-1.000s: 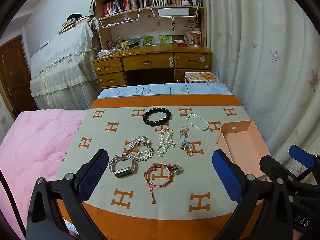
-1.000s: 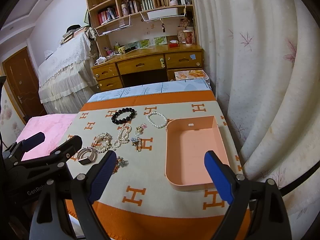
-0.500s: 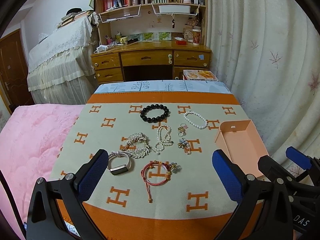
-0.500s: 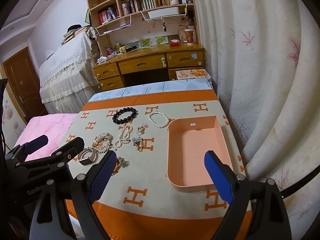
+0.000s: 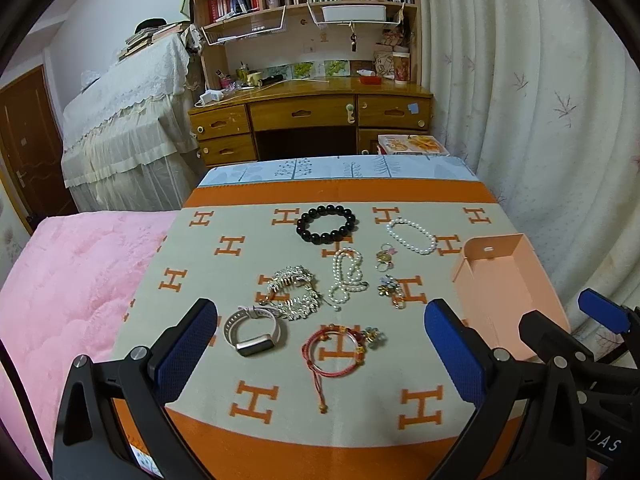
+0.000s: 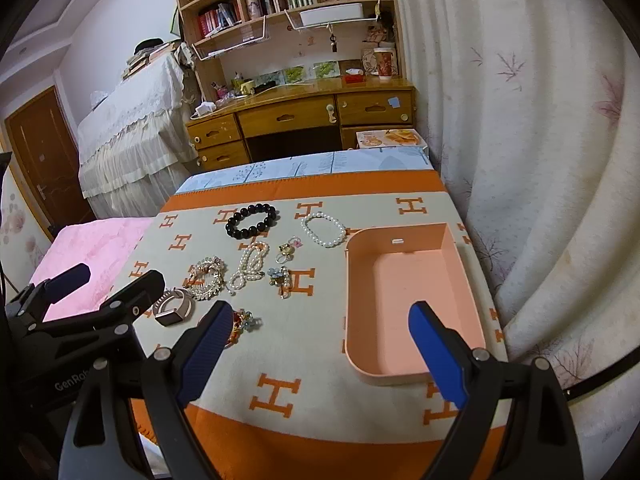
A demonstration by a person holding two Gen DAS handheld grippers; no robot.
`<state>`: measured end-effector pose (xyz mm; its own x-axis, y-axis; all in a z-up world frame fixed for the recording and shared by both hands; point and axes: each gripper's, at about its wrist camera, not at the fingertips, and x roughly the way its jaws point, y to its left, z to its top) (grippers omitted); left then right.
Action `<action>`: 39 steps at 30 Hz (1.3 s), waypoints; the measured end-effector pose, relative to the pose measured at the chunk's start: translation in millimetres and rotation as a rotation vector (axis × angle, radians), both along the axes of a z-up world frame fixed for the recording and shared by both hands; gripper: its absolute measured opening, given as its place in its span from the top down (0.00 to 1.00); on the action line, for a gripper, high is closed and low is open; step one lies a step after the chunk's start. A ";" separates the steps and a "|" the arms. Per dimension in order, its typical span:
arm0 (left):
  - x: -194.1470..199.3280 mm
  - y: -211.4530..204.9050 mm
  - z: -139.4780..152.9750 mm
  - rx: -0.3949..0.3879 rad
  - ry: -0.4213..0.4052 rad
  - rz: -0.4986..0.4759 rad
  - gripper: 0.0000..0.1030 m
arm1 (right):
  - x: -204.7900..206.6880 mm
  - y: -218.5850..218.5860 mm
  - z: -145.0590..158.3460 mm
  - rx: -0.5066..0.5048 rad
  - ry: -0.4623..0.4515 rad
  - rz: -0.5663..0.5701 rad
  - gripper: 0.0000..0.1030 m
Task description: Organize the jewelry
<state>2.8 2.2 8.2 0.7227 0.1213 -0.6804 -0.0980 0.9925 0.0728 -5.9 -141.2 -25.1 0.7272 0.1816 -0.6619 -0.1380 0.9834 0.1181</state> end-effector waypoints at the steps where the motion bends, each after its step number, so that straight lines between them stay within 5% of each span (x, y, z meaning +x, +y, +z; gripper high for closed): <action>1: 3.2 1.3 -1.1 0.007 0.005 -0.002 0.01 | 2.9 2.5 -0.6 -0.008 0.000 0.003 0.12; 9: 42.4 29.8 0.5 -0.099 0.097 -0.119 0.01 | 42.2 20.3 9.7 -0.013 0.054 0.114 0.12; 16: 75.8 50.8 16.9 -0.005 0.104 -0.126 0.01 | 78.6 45.8 35.5 -0.201 -0.016 0.155 0.13; 20: 85.4 64.5 14.1 -0.072 0.143 -0.096 0.02 | 90.9 51.1 27.6 -0.173 0.050 0.196 0.13; 31: 119.8 63.0 0.0 0.014 0.134 -0.060 0.02 | 124.9 49.1 21.2 -0.199 0.074 0.188 0.13; 35: 164.0 72.2 -33.3 -0.039 0.197 -0.014 0.08 | 166.3 45.9 -3.6 -0.175 0.163 0.169 0.29; 39: 205.0 85.8 -83.9 -0.223 0.322 0.036 0.15 | 209.6 43.1 -41.8 -0.137 0.273 0.113 0.48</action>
<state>207.8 87.9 -75.8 0.4663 -0.0334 -0.8840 -0.1405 0.9838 -0.1113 203.7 -98.1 -66.9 0.5001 0.1474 -0.8533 -0.2290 0.9728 0.0338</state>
